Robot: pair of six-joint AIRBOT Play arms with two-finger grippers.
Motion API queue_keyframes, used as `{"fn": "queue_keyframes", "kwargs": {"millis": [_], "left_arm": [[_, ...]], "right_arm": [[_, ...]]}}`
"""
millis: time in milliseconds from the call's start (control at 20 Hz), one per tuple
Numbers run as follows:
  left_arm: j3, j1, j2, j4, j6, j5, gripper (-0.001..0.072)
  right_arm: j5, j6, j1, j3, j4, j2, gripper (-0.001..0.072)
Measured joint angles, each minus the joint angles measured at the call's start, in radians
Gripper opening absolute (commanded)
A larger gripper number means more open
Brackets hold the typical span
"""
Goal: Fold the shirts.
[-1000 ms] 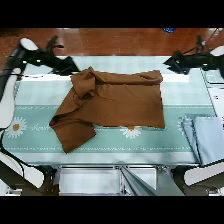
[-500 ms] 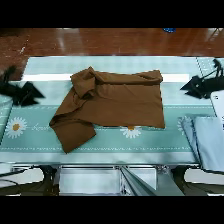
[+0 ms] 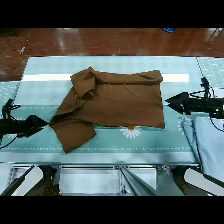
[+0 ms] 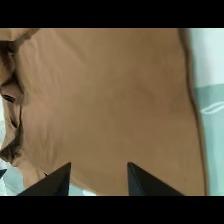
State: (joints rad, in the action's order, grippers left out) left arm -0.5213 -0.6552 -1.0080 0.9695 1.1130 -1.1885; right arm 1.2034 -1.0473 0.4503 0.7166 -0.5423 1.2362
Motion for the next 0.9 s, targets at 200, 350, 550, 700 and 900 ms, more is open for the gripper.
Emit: {"fn": "queue_keyframes", "kwargs": {"millis": [200,350,550,700,900], "left_arm": [[0.034,0.022,-0.009,-0.025,-0.04,0.041,0.0509],[0.037,0.031,-0.04,-0.045,-0.074,0.047,0.0508],[0.032,0.049,-0.098,-0.096,-0.123,0.058,0.0508],[0.019,0.066,-0.15,-0.147,-0.146,0.07,0.0508],[-0.004,0.103,-0.227,-0.189,-0.155,0.071,0.0265]], "right_arm": [[0.003,0.016,0.0,-0.021,0.017,-0.013,0.0407],[0.004,0.02,0.0,-0.027,0.024,-0.017,0.0407],[0.004,0.022,0.0,-0.029,0.027,-0.018,0.0407],[0.003,0.02,0.0,-0.029,0.029,-0.018,0.0407],[0.004,0.007,0.001,-0.029,0.029,-0.018,0.0407]]}}
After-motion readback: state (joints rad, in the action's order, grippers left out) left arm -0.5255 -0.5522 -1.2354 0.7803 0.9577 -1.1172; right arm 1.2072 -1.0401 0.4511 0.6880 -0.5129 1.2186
